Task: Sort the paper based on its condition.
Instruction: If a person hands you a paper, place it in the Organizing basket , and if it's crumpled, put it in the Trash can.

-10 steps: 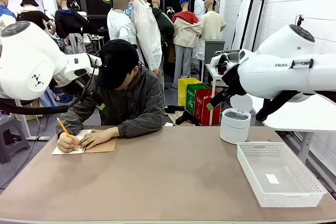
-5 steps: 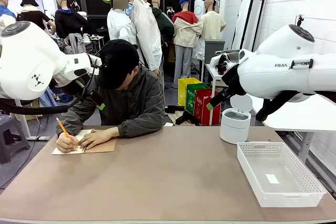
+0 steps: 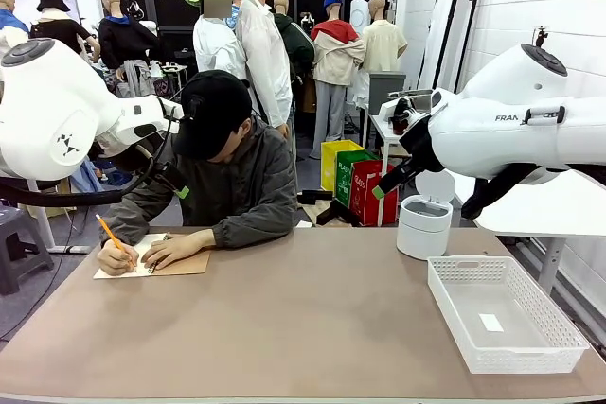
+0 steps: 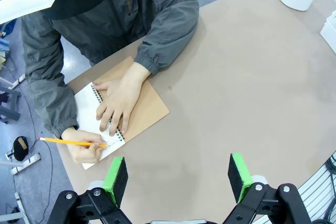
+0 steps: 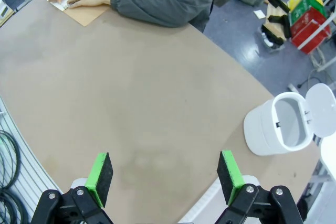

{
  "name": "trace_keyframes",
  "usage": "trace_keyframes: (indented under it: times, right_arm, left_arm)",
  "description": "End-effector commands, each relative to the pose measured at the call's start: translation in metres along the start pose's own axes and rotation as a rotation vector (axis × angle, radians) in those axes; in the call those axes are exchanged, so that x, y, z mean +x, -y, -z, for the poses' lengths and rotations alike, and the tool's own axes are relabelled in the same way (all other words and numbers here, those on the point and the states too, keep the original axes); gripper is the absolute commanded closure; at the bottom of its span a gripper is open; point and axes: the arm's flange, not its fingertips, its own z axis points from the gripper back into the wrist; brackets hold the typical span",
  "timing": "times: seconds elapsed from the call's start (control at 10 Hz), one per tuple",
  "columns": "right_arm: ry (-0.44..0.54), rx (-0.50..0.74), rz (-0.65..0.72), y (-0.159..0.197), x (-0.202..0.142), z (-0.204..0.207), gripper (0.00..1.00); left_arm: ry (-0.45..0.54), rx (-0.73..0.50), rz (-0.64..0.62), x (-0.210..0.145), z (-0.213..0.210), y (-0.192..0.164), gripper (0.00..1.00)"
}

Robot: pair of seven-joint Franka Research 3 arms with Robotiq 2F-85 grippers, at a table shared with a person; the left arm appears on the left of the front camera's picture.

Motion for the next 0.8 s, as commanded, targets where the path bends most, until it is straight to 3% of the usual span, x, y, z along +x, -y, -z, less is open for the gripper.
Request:
trace_keyframes:
  times: [0.0,0.7]
  right_arm:
    - [-0.004,-0.006,-0.001,0.0007,-0.0002,0.0001,0.00]
    - [-0.004,-0.006,-0.001,0.0007,-0.0002,0.0001,0.00]
  left_arm:
    - [-0.006,-0.002,-0.001,0.0009,-0.0006,-0.0005,0.00]
    - [-0.006,-0.002,-0.001,0.0009,-0.0006,-0.0005,0.00]
